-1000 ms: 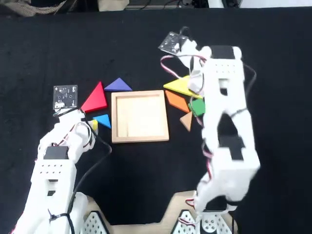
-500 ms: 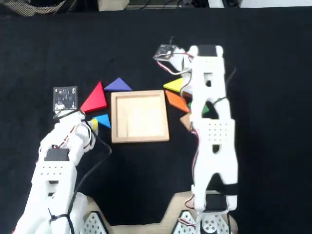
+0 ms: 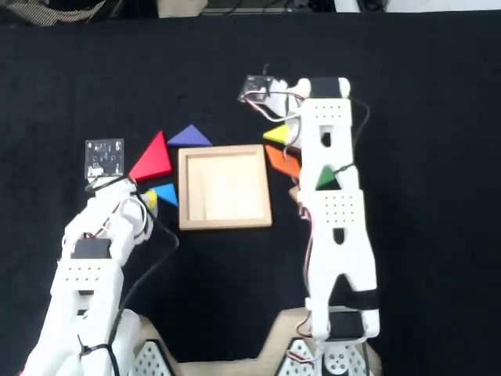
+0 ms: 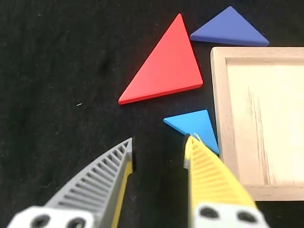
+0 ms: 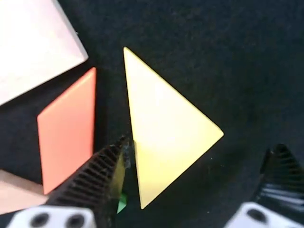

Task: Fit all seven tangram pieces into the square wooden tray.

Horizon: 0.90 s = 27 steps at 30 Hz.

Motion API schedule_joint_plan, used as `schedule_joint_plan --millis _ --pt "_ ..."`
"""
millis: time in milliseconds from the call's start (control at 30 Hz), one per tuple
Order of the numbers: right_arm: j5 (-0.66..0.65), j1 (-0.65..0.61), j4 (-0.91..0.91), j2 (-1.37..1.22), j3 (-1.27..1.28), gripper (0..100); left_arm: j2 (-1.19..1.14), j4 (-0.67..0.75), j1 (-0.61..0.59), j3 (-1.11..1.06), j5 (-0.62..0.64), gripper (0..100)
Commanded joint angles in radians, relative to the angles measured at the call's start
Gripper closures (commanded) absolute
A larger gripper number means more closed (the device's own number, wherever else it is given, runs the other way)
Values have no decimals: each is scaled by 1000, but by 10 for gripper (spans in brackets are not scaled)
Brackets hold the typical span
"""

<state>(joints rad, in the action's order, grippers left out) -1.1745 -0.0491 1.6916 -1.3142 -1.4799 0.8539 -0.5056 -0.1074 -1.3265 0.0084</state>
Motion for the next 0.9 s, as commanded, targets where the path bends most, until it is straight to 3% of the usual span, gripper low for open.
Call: schedule_joint_plan --millis 0,233,433,700,867 --pt "-14 5 -17 8 -24 587 -2 20 -2 8 0 816" --pt "-123 5 -25 10 101 588 -2 20 -2 12 0 816" --pt "-132 2 23 18 99 598 -2 51 -2 5 0 816" --pt "-135 9 72 16 21 902 -2 52 -2 5 0 859" --pt "-133 29 75 36 18 956 -2 52 -2 5 0 859"
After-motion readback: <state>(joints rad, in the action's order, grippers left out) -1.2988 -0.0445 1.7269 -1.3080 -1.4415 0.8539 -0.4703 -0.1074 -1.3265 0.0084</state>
